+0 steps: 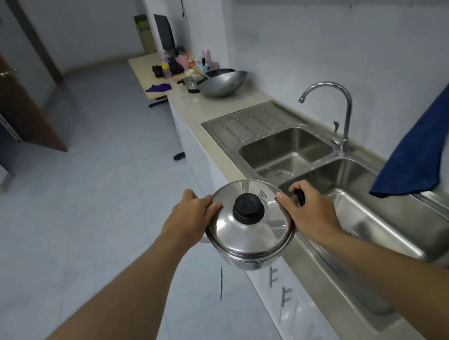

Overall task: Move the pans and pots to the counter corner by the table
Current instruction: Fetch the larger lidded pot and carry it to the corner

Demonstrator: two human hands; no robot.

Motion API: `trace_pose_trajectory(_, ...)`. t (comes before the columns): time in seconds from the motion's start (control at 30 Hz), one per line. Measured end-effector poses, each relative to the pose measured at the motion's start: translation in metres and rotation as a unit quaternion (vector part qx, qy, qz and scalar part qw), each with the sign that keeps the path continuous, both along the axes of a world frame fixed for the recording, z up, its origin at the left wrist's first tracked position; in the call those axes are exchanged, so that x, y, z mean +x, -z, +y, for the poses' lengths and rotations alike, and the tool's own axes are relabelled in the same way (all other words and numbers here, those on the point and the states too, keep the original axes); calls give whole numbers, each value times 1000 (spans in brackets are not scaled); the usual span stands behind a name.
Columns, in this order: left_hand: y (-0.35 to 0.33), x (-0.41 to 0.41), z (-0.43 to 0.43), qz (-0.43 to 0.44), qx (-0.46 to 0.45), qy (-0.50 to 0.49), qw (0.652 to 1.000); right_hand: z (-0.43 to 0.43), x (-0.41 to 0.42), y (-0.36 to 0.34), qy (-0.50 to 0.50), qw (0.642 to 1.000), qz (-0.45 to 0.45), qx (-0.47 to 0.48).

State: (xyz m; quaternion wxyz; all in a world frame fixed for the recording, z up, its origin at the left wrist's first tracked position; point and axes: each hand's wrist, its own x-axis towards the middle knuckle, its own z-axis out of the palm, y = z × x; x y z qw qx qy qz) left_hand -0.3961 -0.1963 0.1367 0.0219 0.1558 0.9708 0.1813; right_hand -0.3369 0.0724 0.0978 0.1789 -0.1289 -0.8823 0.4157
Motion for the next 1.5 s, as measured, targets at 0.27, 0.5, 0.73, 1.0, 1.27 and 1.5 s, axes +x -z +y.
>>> trace_pose_trajectory(0.27,-8,-141,3,-8,-2,-27,1000,3,-153,-3,-19,1000,-7,-5)
trace_pose_trajectory(0.5,-4,-233,-8,-5,5,-40,999,-6,-251,-6,-28,1000,-11,0)
trace_pose_trajectory(0.73,6,-354,-48,-7,5,-23,1000,-47,-365,2,-14,1000,-6,-1)
trace_pose_trajectory(1.0,-2,-481,-102,-13,-10,19,1000,-101,-477,1,13,1000,-3,21)
trace_pose_trajectory(1.27,3,-587,-127,-16,-14,39,999,-124,-574,4,28,999,-8,31)
trace_pose_trajectory(1.5,16,-702,-133,-24,-29,39,999,-133,-687,15,28,1000,-6,8)
